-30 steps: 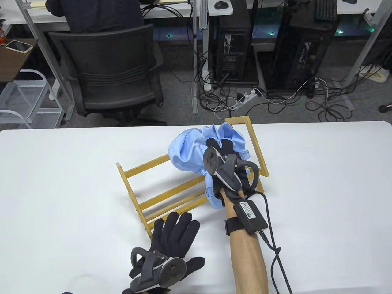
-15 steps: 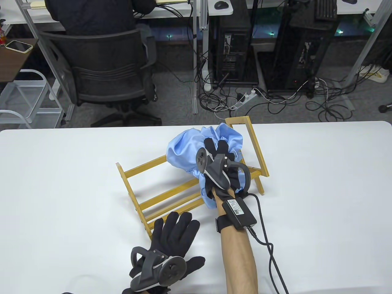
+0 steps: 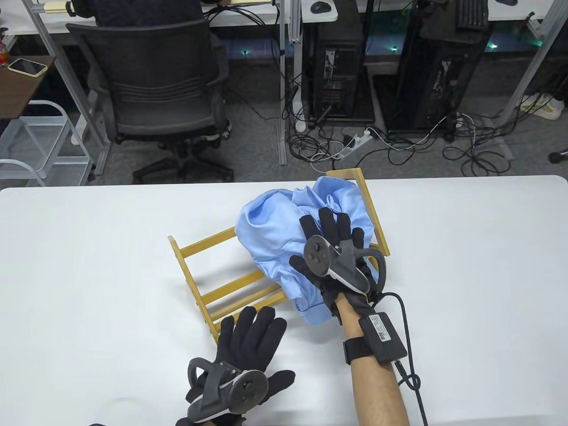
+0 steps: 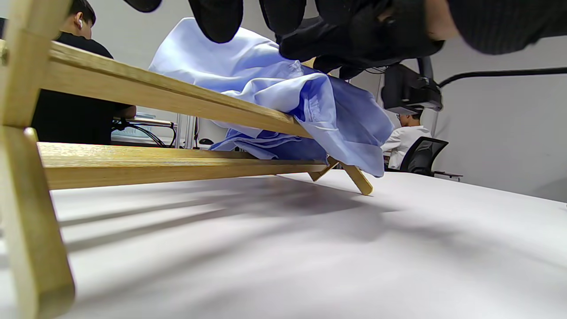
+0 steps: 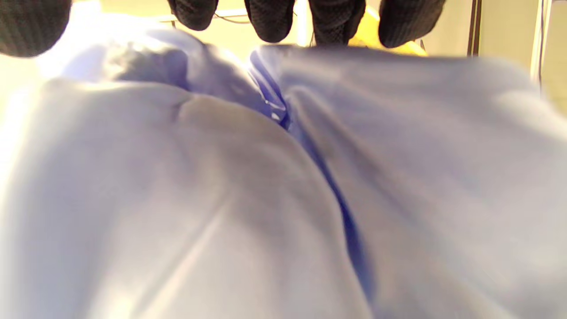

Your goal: Hang long-sleeve shirt on book rack

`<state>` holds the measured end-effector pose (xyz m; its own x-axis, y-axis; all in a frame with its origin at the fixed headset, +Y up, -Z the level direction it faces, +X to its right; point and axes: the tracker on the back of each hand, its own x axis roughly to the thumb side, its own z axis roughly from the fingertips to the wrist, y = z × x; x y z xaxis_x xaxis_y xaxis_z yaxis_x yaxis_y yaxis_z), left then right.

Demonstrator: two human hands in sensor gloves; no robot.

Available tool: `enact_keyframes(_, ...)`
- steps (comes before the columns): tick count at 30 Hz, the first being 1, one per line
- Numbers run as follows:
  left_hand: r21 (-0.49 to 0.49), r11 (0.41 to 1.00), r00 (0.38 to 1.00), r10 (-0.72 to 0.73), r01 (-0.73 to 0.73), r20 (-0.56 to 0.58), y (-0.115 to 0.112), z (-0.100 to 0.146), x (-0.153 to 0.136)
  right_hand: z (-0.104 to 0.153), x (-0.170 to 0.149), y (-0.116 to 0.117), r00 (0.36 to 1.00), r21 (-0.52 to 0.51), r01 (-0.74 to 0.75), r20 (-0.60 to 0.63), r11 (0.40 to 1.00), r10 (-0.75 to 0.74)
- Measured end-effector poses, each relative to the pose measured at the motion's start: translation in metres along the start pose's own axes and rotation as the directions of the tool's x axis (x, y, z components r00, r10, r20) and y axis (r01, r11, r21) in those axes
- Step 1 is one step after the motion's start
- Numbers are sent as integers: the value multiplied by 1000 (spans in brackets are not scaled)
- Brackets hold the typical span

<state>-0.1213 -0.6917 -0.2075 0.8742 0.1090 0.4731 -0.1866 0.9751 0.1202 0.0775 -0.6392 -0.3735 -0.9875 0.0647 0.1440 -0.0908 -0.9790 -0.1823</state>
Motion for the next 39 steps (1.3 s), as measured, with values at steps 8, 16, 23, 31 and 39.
enact_keyframes(8, 3, 1000, 999, 6, -6, -31, -1, 0, -4, 47, -3, 5, 995, -81, 38, 93, 996, -30)
enact_keyframes(16, -7, 1000, 999, -25, 24, -42, -3, 1, -5, 83, -7, 10, 990, -105, 99, 108, 989, -87)
enact_keyframes(23, -12, 999, 999, -37, 37, -29, -3, 0, -3, 115, -17, 18, 987, -116, 121, 116, 986, -107)
enact_keyframes(31, -9, 999, 998, -49, 49, -31, -3, 0, -2, 137, -25, 23, 984, -123, 142, 122, 982, -127)
enact_keyframes(39, -8, 998, 998, -59, 58, -32, -3, -1, -2, 156, -29, 31, 981, -126, 150, 138, 981, -133)
